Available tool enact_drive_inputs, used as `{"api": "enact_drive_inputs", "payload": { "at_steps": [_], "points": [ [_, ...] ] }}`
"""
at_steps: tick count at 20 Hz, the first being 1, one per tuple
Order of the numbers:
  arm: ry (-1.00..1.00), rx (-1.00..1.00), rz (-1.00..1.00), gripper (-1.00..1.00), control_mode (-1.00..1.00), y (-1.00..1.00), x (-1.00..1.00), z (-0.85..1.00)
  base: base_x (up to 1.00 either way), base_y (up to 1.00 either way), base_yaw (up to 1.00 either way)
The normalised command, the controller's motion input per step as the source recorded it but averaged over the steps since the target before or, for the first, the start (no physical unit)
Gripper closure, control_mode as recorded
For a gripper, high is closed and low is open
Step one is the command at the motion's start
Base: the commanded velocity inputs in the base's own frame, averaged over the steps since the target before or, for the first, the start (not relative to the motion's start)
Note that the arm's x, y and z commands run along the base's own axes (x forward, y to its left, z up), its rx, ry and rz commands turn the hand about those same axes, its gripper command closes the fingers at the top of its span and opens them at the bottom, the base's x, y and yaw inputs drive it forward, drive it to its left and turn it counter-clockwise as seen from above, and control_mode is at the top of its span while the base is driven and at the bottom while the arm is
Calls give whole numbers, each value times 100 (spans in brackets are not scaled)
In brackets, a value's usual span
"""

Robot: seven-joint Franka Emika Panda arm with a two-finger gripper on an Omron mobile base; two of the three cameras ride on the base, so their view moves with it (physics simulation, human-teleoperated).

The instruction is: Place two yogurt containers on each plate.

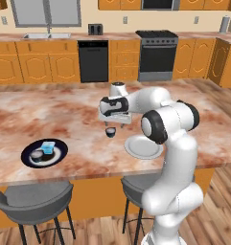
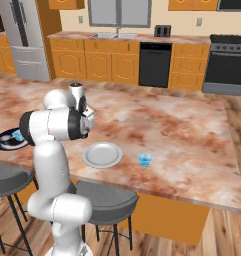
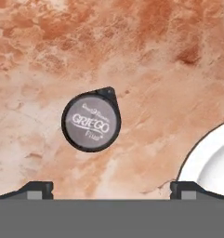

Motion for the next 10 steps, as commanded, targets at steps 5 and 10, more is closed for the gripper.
{"api": "enact_drive_inputs", "payload": {
  "at_steps": [5, 10],
  "points": [
    [4, 0, 0, -100, -100, 0, 29, -49, 0, 0, 0],
    [0, 0, -3, -100, -100, 0, 12, -35, 0, 0, 0]
  ]
}}
